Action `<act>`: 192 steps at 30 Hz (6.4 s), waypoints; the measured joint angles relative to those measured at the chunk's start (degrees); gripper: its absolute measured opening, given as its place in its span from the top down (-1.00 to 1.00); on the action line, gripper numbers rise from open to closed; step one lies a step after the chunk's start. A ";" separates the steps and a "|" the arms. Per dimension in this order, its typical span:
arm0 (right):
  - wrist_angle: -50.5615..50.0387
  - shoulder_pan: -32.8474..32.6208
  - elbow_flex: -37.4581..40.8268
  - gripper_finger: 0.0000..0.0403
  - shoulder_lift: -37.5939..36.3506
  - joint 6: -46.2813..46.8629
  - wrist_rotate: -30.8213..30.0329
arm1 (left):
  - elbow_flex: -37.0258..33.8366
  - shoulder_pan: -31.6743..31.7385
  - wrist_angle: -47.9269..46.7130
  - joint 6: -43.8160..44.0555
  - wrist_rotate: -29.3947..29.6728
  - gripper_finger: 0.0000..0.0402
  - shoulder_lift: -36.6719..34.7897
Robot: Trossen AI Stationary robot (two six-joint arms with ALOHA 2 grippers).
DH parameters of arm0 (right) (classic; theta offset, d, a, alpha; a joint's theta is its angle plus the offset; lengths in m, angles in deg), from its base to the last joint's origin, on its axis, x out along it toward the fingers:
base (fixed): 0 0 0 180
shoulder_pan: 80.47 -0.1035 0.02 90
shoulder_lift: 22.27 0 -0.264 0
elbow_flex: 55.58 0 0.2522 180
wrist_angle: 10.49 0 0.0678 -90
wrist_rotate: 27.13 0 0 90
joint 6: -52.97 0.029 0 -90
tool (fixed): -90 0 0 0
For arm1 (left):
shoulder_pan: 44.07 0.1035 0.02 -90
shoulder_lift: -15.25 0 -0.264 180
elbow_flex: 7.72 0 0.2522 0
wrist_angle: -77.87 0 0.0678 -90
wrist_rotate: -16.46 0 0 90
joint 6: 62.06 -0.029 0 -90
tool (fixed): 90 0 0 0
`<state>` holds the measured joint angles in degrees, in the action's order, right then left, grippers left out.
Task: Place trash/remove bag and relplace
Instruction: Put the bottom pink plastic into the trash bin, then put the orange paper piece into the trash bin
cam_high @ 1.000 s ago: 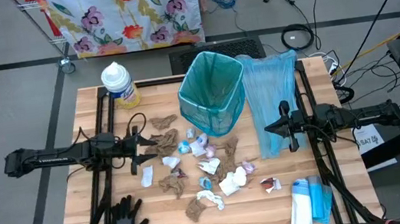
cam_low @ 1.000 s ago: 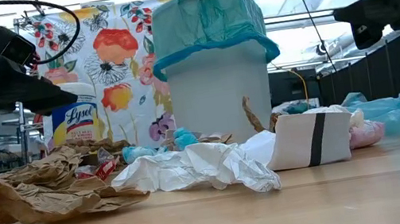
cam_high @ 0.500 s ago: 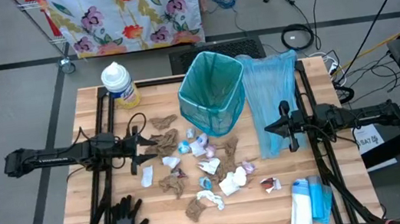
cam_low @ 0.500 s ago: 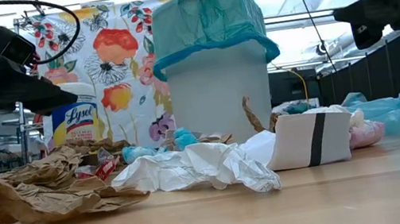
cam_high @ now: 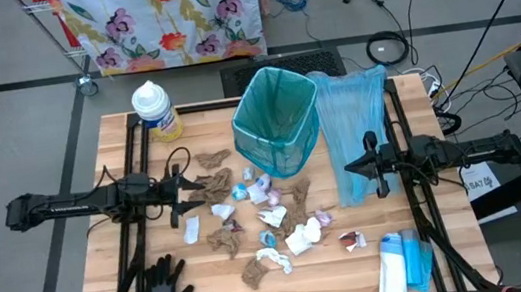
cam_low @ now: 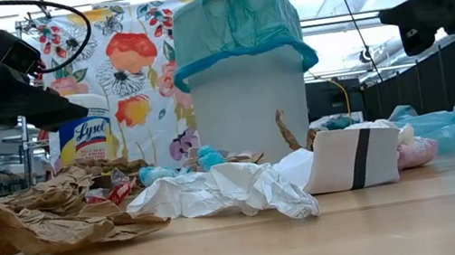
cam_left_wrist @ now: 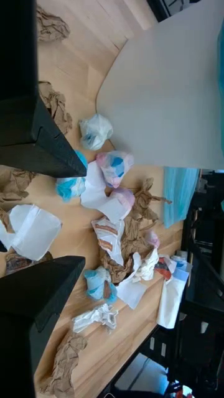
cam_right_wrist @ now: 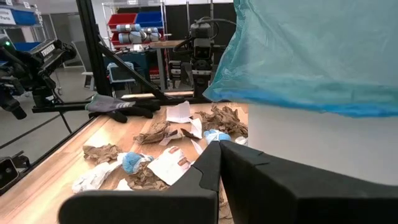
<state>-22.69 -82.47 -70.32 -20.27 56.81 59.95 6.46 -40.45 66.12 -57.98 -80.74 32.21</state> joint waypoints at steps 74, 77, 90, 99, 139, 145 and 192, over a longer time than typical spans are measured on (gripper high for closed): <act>-36.39 -20.65 -53.93 0.97 86.55 47.93 -1.17 | 3.29 -0.02 -0.11 -4.57 20.13 -0.09 0.01; -36.65 -20.25 -53.93 0.87 87.92 47.81 -1.01 | 3.31 0.00 -0.17 -4.48 19.78 -0.09 0.01; -38.06 -17.64 -53.93 0.26 89.72 38.31 -1.72 | 3.35 -0.01 -2.88 -4.44 19.46 -0.09 0.00; -34.83 -15.59 -53.96 0.21 95.10 32.84 -1.73 | 3.38 0.00 -4.41 -4.39 19.43 -0.09 0.01; -48.69 10.28 -102.24 0.98 83.54 14.73 -26.68 | 3.40 0.00 -4.49 -4.39 19.41 -0.09 -0.01; -48.95 15.17 -102.22 0.89 86.36 15.53 -19.02 | 3.40 -0.01 -4.52 -4.37 19.41 -0.09 0.00; -85.04 -15.98 -84.38 0.21 75.97 64.64 -17.78 | 3.40 0.00 -4.71 -4.42 19.41 -0.09 0.01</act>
<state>-107.73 -98.45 -154.70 55.71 121.46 42.17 9.86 -40.45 61.41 -62.40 -61.34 32.22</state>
